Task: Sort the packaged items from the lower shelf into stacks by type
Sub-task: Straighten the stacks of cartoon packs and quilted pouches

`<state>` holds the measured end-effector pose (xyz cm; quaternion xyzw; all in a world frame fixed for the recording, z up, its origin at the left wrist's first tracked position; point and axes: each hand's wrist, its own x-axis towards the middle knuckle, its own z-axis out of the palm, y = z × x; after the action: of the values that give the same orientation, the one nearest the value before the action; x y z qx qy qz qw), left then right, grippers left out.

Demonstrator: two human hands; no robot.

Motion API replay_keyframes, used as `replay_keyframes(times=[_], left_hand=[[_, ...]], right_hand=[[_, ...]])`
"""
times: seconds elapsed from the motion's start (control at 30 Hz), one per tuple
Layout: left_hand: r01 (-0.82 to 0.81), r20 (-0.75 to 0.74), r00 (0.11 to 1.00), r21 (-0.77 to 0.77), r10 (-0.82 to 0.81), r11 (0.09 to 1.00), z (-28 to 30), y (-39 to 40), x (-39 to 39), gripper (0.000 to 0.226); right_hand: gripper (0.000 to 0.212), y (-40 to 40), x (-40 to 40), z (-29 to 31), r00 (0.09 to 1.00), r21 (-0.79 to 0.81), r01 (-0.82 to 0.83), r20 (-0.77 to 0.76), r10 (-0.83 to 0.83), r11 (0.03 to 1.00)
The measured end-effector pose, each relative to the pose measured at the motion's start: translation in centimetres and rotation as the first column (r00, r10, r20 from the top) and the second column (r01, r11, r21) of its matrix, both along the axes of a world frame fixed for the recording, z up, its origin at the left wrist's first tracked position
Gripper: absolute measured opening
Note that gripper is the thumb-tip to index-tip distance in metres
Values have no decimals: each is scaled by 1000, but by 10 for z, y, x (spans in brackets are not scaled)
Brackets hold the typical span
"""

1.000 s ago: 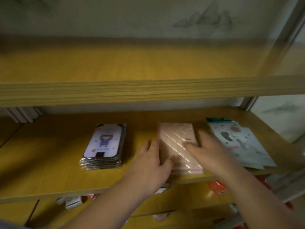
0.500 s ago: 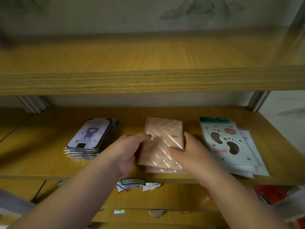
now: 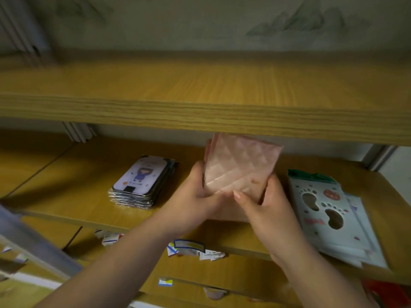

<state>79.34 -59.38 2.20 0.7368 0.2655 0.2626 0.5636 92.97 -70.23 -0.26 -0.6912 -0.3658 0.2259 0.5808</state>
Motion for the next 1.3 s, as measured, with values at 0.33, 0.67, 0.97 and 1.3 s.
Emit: replay_keyframes(times=[0.33, 0.67, 0.97, 1.3], left_hand=[[50, -90, 995, 92, -42, 995, -41, 5, -7, 79], [30, -100, 995, 263, -4, 964, -48, 15, -8, 84], [-55, -129, 987, 259, 91, 964, -42, 25, -6, 70], [-72, -435, 847, 472, 304, 878, -27, 32, 4, 66]], right_hand=[[48, 3, 0, -25, 983, -5, 27, 181, -25, 1000], [59, 1, -11, -38, 960, 53, 44, 274, -57, 998], [45, 14, 0, -11, 930, -136, 214, 331, -159, 967], [53, 42, 23, 9, 961, -411, 94, 276, 26, 907]])
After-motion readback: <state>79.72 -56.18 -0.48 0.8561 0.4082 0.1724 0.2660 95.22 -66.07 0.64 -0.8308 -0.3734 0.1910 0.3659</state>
